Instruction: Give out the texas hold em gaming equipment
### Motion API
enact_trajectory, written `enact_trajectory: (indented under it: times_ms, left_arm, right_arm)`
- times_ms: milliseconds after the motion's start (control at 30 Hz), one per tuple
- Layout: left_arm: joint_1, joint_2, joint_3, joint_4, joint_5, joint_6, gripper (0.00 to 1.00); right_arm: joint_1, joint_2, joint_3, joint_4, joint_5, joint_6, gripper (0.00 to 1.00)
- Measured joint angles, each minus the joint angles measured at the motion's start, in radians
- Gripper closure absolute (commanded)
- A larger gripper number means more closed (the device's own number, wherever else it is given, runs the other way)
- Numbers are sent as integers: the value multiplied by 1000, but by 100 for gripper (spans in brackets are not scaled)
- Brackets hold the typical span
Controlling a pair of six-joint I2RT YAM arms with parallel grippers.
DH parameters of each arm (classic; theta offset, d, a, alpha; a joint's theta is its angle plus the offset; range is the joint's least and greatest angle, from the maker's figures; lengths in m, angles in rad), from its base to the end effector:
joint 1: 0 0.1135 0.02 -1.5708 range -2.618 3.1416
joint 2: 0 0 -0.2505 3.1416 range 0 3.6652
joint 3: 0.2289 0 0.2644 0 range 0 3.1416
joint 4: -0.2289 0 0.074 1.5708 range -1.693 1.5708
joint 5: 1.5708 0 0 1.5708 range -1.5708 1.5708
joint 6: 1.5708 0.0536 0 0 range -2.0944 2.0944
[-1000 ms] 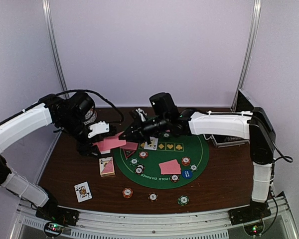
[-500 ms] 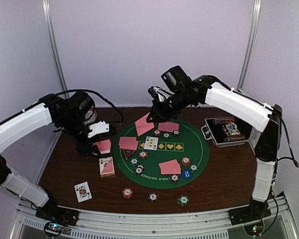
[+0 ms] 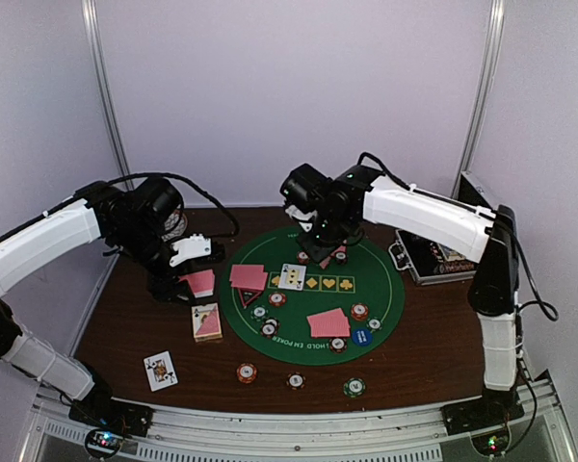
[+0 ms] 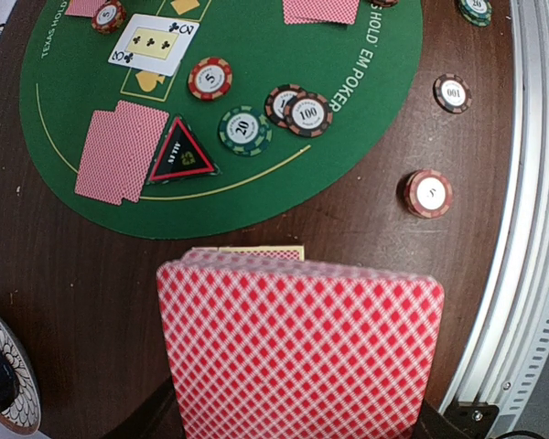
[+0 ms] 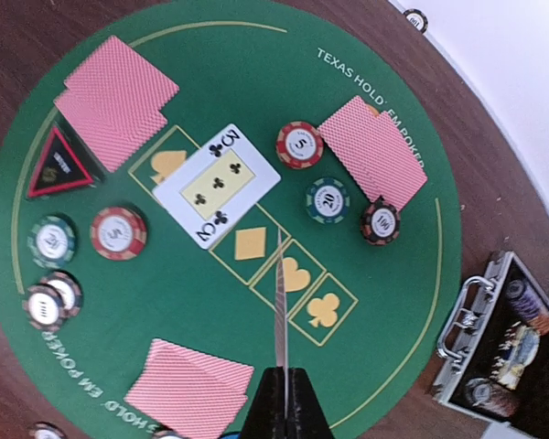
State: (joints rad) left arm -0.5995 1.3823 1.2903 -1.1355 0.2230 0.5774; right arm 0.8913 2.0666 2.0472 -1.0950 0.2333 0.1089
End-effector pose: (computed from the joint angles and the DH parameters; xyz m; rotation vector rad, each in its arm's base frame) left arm 0.2224 -0.1664 0.2767 1.5905 2.2861 -0.3171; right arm 0.2945 0.3449 0.2756 -0.9373 2.4605 0.0224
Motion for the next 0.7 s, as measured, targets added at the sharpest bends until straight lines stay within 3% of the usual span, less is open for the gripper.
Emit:
enact_trajectory:
  times_ms: [333, 700]
  left_arm:
    - [0, 0, 0, 0, 0, 0, 79]
    - [0, 0, 0, 0, 1, 0, 79]
  right_arm:
    - [116, 156, -23, 105, 428, -274, 100]
    - [134, 206, -97, 273, 461, -415, 100]
